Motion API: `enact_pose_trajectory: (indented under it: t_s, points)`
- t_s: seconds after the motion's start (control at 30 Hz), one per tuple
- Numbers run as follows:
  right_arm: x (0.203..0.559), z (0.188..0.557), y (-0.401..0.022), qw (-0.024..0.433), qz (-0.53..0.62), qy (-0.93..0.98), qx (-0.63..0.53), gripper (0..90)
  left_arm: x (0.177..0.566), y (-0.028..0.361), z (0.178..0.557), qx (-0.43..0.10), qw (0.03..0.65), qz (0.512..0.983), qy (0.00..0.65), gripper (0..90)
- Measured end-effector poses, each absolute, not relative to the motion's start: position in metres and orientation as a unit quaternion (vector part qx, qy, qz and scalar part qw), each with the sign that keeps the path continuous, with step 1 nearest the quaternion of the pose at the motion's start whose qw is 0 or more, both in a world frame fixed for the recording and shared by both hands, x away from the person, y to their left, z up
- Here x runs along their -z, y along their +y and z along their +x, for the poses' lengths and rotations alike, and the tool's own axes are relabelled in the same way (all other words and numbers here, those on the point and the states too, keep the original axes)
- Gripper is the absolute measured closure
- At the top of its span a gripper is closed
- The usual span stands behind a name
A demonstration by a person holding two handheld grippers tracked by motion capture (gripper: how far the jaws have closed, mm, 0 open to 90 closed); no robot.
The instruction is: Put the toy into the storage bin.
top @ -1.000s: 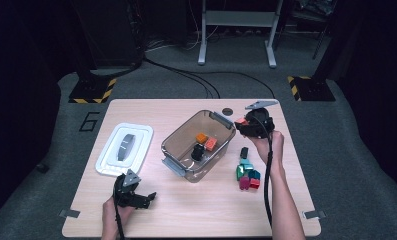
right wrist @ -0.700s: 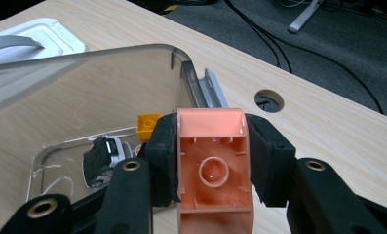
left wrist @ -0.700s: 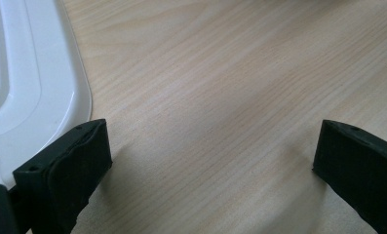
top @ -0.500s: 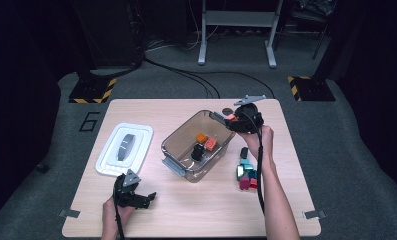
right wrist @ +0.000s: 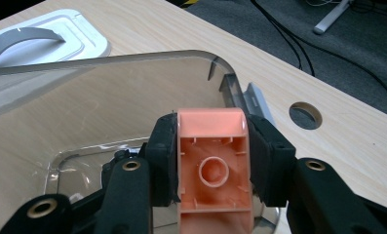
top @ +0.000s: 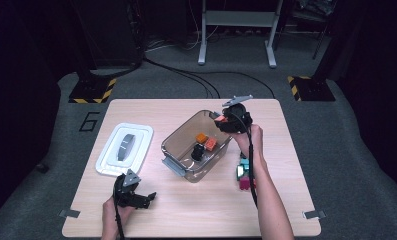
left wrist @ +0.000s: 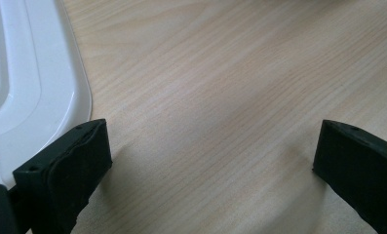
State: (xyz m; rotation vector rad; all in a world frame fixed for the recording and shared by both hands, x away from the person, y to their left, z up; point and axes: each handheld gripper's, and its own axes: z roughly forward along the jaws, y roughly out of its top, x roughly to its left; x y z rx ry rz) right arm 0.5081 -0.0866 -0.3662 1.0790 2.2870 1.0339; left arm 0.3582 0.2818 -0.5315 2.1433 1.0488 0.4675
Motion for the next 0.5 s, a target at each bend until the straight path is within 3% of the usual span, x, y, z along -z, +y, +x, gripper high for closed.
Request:
enact_pose_trajectory:
  t_s: [0.5]
  points:
    - [0.388,0.514,-0.083,0.183,0.386,0.836,-0.345,57.9,0.531,0.282,0.358,-0.180,0.347,0.827,0.404,0.4]
